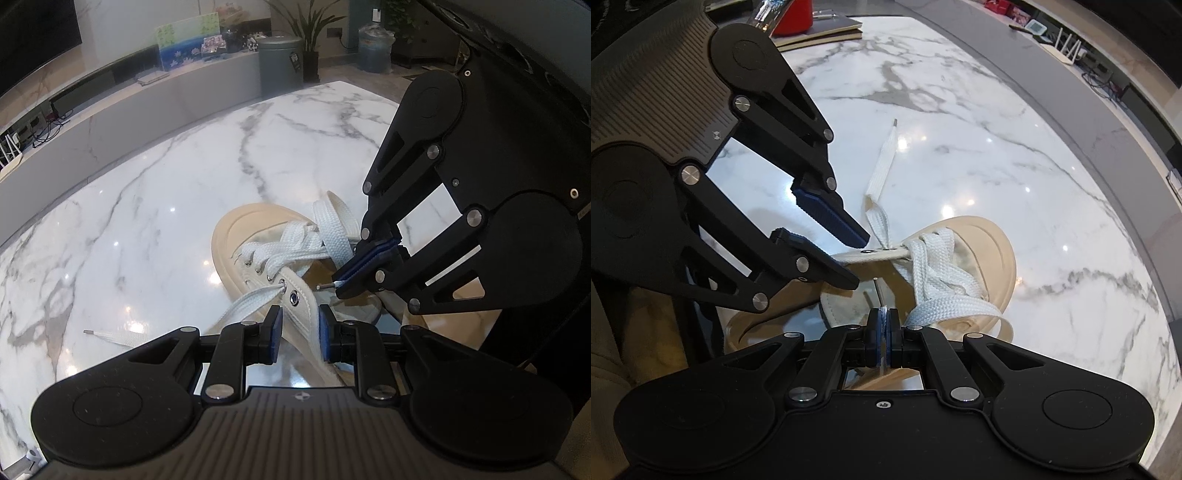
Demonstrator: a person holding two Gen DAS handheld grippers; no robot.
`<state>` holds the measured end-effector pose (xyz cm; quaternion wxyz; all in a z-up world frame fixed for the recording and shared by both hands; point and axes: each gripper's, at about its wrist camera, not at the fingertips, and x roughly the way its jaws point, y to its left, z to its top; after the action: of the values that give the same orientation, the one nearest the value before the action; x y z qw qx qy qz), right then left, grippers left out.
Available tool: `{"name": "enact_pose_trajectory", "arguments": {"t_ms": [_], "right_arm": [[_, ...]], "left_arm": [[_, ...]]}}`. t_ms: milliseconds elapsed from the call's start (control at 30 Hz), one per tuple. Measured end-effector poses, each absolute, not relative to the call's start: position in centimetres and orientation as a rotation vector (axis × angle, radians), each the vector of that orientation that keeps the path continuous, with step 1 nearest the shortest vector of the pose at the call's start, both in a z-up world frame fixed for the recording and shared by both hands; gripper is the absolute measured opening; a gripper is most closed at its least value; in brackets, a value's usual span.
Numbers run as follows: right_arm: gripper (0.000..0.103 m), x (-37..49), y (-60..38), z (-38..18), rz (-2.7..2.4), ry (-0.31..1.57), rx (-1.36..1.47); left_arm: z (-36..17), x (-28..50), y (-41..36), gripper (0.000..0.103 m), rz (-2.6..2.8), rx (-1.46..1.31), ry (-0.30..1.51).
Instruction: Lace up shoes with both hands
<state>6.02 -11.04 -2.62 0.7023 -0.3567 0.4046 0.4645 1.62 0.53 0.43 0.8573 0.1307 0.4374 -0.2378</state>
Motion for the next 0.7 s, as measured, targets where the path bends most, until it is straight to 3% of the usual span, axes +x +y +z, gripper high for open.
{"name": "enact_pose_trajectory", "arguments": {"t_ms": [267, 700], "right_arm": [[0.001, 6.3, -10.5, -2.7, 1.045, 0.898, -0.816], [0.001, 6.5, -9.2, -2.7, 1.053, 0.905, -0.828]], "left_arm": [[0.4, 1.7, 1.1, 0.015, -0.519, 0.242, 0.926], [0.3, 1.7, 1.2, 0.014, -0.535, 0.240, 0.916]]}}
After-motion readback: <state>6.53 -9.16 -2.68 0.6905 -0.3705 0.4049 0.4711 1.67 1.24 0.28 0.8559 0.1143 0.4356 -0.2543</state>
